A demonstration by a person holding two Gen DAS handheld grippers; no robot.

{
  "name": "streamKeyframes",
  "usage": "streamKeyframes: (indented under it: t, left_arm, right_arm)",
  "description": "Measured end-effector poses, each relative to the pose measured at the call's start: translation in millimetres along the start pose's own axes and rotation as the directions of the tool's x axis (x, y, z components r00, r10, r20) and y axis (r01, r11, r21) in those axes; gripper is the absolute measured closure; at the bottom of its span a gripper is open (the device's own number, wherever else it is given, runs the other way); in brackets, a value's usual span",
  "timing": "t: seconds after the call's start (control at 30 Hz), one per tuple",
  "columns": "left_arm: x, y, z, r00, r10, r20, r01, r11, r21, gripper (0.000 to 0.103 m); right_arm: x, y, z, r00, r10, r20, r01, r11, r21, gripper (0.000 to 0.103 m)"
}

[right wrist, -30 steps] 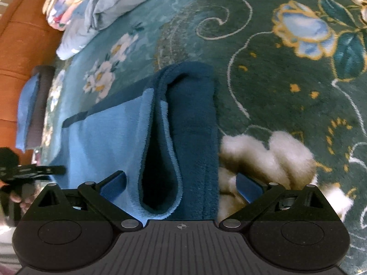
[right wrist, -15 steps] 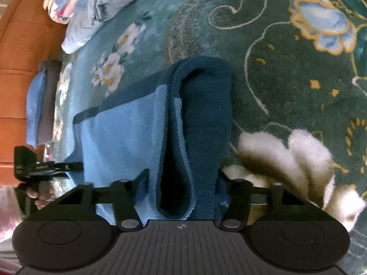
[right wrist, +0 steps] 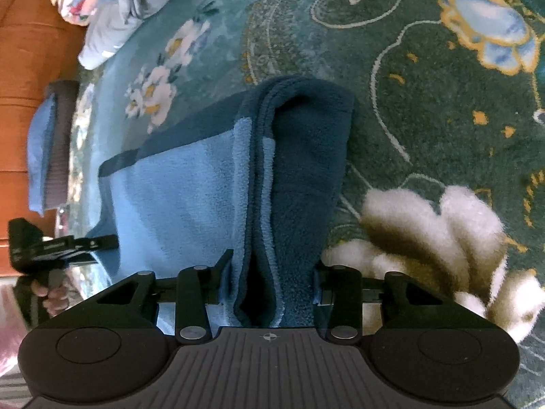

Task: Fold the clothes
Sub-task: 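Close both grippers on the folded jacket edge, then lift the folded jacket with both grippers and carry it toward the pillows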

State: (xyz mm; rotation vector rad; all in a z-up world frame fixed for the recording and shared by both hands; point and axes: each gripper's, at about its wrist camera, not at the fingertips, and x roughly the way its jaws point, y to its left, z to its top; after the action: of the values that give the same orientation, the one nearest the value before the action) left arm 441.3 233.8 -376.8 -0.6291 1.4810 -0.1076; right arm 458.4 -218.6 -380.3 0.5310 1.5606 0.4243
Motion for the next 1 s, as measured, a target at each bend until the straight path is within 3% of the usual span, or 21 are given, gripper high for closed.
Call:
streamKeyframes:
  t: [0.2,0.37,0.67,1.0]
  left_arm:
    - [-9.0,-21.8,-6.1,0.998,0.061,0.015,-0.062,0.997,0.049,0.069]
    - [-20.0,-49.8,-12.1,0.989,0.138,0.048,-0.143,0.983,0.112,0.077]
    - [-62.0,-85.1,-44.4,0.967,0.176,0.184,-0.201,0.971,0.128,0.080]
    - [-107.5,-87.8,-67.4,0.941,0.149,0.305,-0.178,0.982,0.071,0.080]
  right_arm:
    - [-1.0,20.5,1.0,0.995,-0.099,0.003,0.099,0.995,-0.016,0.076]
    - [-5.9,42.0,-2.2,0.985,-0.173,0.025,0.174,0.983,-0.054,0.079]
    - [-27.9,69.7,-8.7,0.982,-0.172,0.079,0.178,0.981,-0.074,0.079]
    - [-39.6,125.5,6.0,0.974,-0.189,0.123,0.210,0.960,-0.186,0.079]
